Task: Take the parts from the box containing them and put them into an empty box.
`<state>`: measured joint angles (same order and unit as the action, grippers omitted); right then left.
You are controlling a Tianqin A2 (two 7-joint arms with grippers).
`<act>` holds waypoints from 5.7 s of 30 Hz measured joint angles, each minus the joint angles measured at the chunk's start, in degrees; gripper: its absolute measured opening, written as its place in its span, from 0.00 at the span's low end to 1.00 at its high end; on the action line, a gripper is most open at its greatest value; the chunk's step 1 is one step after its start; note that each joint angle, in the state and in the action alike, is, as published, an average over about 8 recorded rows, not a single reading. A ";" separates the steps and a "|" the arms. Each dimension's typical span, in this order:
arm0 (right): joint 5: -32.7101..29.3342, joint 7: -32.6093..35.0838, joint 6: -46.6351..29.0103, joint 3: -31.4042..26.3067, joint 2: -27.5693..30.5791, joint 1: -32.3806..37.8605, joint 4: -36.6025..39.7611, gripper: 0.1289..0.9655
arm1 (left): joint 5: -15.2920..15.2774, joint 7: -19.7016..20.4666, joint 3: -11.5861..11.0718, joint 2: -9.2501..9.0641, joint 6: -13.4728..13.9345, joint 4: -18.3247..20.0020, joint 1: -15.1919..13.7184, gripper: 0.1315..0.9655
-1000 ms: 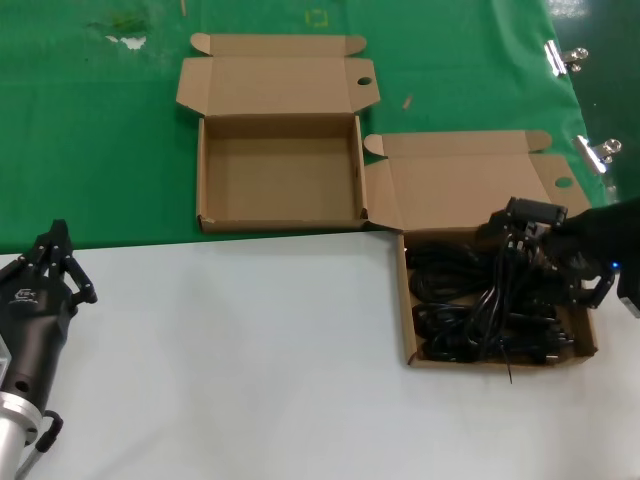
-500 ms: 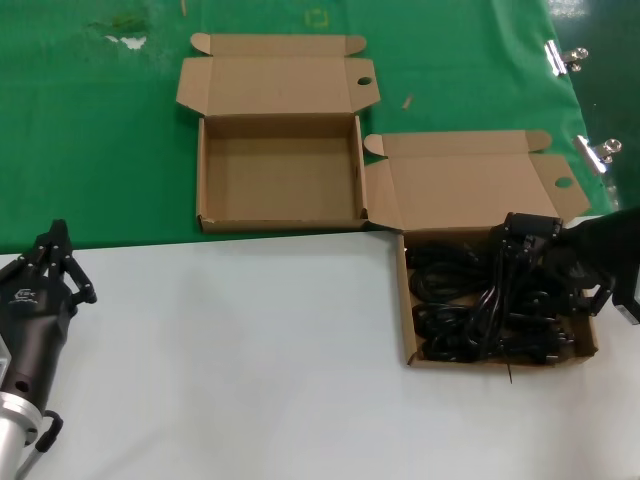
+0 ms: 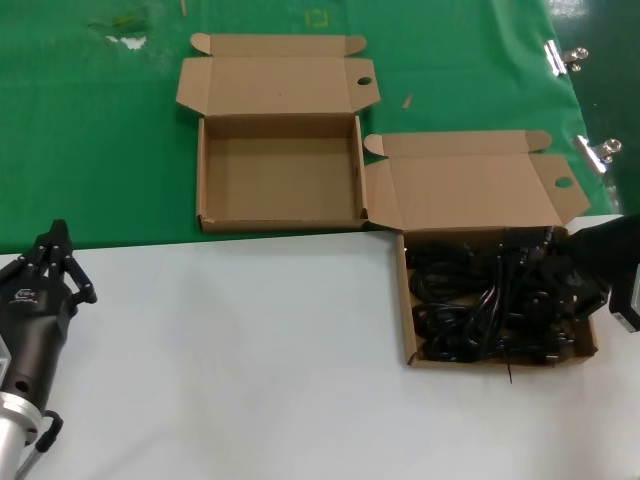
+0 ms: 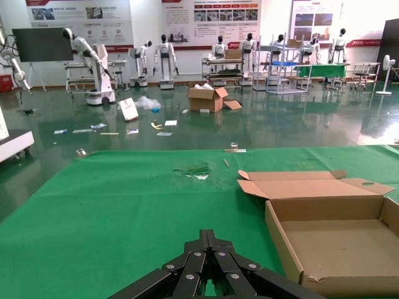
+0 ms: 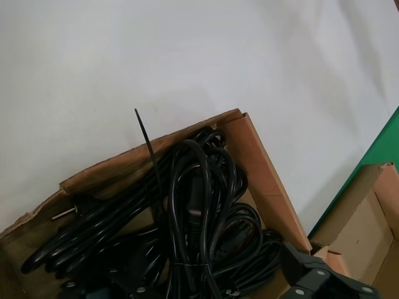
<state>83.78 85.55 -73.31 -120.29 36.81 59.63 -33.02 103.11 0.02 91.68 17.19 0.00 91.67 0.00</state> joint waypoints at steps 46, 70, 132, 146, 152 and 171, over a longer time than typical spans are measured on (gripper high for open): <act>0.58 -12.77 0.90 2.05 6.19 -5.68 -13.72 0.02 | 0.00 0.00 0.00 0.00 0.00 0.00 0.00 0.01; 0.57 -55.89 1.03 2.12 4.51 -4.68 -28.08 0.02 | 0.00 0.00 0.00 0.00 0.00 0.00 0.00 0.01; 7.58 -24.37 36.85 -7.94 -36.77 16.77 29.64 0.02 | 0.00 0.00 0.00 0.00 0.00 0.00 0.00 0.01; 25.94 -22.45 41.80 -26.52 -36.81 15.08 27.75 0.03 | 0.00 0.00 0.00 0.00 0.00 0.00 0.00 0.01; 30.53 -22.02 42.52 -31.07 -36.81 14.83 27.60 0.04 | 0.00 0.00 0.00 0.00 0.00 0.00 0.00 0.01; 32.99 -19.87 41.85 -29.07 -36.81 15.86 29.49 0.31 | 0.00 0.00 0.00 0.00 0.00 0.00 0.00 0.01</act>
<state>116.77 65.68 -31.46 -149.36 0.00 75.49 -3.53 103.12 0.02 91.68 17.19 0.00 91.67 0.00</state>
